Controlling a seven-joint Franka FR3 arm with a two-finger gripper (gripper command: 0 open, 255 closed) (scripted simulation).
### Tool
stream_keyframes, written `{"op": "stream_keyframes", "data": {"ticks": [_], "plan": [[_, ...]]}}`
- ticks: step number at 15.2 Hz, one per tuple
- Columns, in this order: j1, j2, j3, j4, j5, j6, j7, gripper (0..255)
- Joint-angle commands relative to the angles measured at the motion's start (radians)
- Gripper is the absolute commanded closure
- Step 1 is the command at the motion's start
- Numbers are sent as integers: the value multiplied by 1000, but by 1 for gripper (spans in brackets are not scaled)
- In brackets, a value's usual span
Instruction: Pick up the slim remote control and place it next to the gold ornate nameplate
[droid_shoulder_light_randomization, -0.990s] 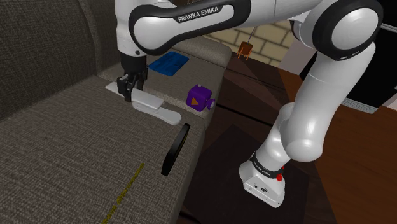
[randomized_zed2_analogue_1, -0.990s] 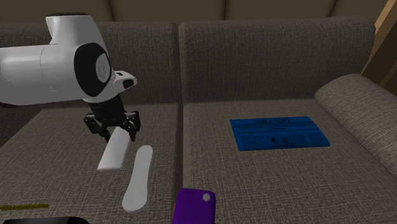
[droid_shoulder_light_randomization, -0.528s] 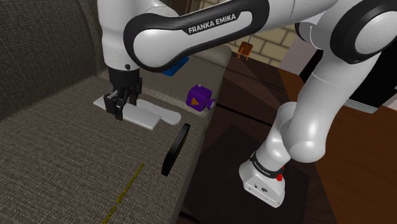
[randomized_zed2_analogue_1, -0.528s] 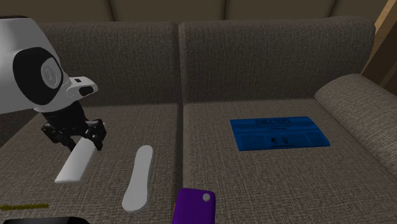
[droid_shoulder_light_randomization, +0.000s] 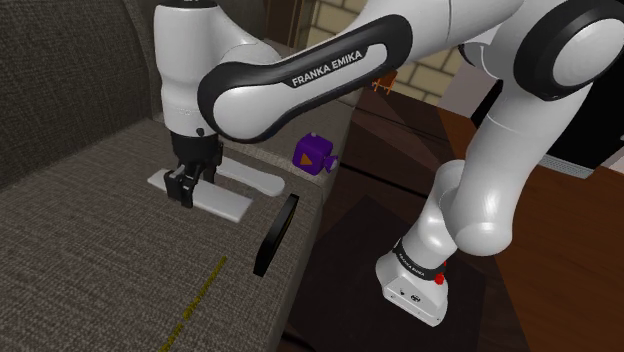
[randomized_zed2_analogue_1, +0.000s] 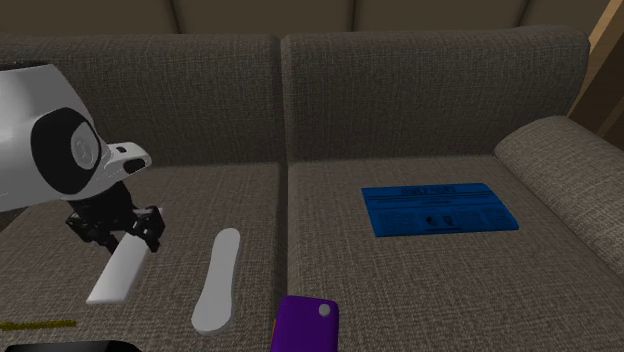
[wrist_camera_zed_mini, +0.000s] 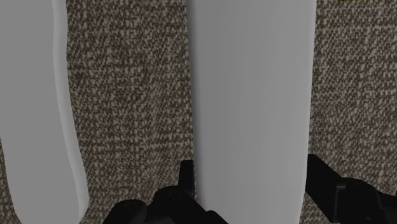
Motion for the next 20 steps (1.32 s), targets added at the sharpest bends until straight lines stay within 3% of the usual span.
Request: {"op": "stream_keyframes", "data": {"ticks": [1, 6, 14, 15, 20], "plan": [[1, 15, -1, -12, -5, 26, 4, 255], [4, 50, -3, -38, -18, 87, 14, 255], [4, 52, -4, -40, -19, 91, 14, 255], [4, 52, -4, -40, -19, 91, 14, 0], [4, 52, -4, -40, -19, 91, 14, 0]]}}
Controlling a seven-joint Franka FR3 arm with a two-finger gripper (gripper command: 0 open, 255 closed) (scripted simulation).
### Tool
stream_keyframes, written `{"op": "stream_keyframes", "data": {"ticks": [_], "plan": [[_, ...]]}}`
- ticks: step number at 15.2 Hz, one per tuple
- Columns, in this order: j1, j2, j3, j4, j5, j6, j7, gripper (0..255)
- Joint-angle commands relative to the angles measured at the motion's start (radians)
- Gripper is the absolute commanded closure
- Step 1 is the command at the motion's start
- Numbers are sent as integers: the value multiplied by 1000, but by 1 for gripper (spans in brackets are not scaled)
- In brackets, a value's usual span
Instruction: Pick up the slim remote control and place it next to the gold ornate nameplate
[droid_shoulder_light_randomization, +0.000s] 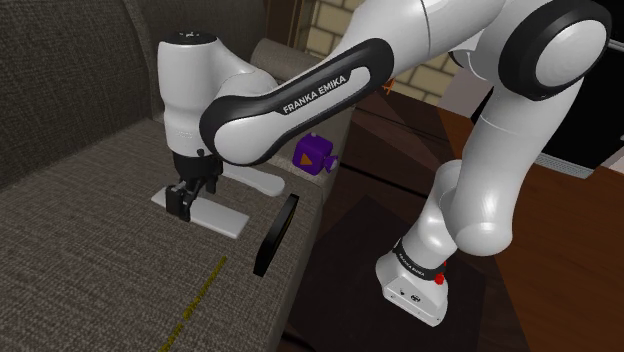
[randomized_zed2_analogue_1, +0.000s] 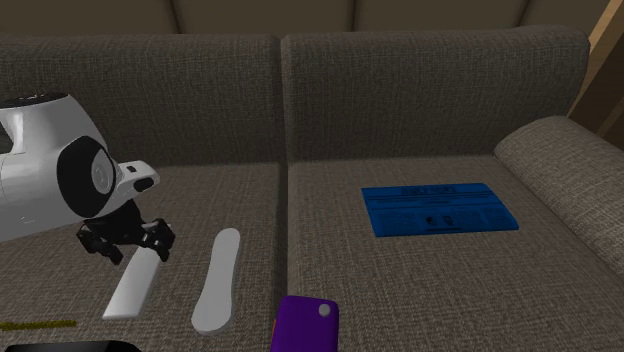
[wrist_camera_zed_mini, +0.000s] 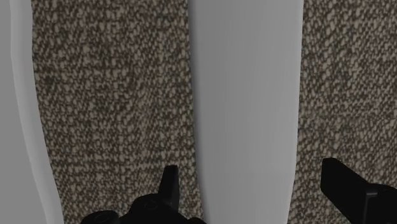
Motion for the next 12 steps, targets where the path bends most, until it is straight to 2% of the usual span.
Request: {"op": "stream_keyframes", "data": {"ticks": [1, 4, 12], "plan": [[-1, -18, 2, 13, 7, -30, -5, 0], [-4, -63, 5, 55, 23, -116, -16, 0], [-4, -63, 5, 55, 23, -116, -16, 0]]}}
